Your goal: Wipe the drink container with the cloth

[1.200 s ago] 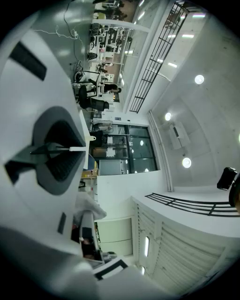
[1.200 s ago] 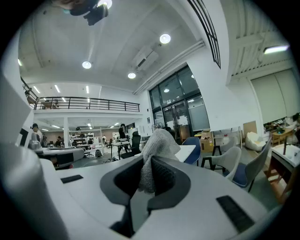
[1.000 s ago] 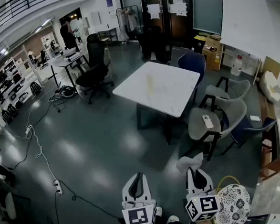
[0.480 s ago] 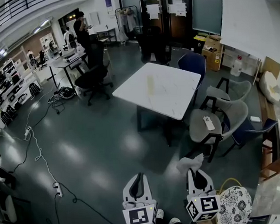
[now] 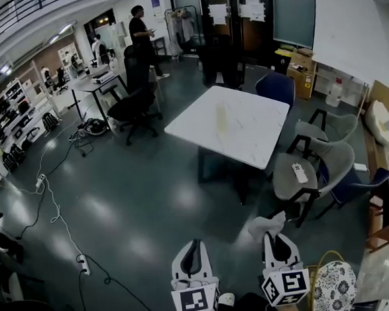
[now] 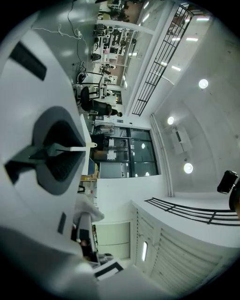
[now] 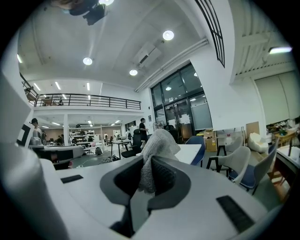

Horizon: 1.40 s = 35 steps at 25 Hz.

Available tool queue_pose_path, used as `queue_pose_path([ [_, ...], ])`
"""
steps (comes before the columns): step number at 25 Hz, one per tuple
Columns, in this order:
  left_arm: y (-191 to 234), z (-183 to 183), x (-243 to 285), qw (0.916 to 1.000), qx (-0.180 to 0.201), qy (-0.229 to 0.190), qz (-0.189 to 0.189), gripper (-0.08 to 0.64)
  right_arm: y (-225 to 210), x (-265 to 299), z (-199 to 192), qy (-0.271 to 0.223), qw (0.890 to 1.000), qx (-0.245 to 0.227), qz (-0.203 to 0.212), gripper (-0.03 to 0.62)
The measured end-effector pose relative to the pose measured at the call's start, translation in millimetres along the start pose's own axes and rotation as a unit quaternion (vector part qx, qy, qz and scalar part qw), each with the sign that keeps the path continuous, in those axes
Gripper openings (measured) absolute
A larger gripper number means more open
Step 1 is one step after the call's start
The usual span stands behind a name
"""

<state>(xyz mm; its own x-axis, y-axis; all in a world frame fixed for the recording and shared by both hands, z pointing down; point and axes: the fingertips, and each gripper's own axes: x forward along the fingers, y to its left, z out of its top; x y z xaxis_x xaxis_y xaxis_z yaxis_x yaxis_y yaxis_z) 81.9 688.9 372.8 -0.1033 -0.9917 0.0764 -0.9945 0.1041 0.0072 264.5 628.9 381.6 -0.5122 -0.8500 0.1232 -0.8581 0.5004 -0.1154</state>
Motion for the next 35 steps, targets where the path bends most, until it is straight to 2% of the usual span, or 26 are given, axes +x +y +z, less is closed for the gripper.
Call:
queue_pose_path([
  [8,25.1,-10.3,19.8,0.9998,-0.009,0.015,0.0,0.034,12.9,26.6,-4.7,0.015,1.0,-0.011,0.002,0.043],
  [14,40.1,-11.7,57.2,0.9997,-0.011,0.023,0.005,0.034,12.5,71.9,-5.4,0.027,1.0,-0.009,0.008,0.043],
  [25,66.3,-1.9,181.2,0.9989,-0.015,0.02,0.041,0.034,-16.2,212.5,15.0,0.032,0.998,-0.014,0.045,0.043],
  [31,69.0,17.9,264.7,0.9989,-0.012,0.013,0.042,0.034,-37.4,292.3,40.8,0.028,0.997,-0.02,0.064,0.043],
  [35,70.5,18.6,305.0,0.999,-0.008,0.012,0.043,0.034,-50.2,333.9,47.0,0.025,0.997,-0.019,0.071,0.043],
])
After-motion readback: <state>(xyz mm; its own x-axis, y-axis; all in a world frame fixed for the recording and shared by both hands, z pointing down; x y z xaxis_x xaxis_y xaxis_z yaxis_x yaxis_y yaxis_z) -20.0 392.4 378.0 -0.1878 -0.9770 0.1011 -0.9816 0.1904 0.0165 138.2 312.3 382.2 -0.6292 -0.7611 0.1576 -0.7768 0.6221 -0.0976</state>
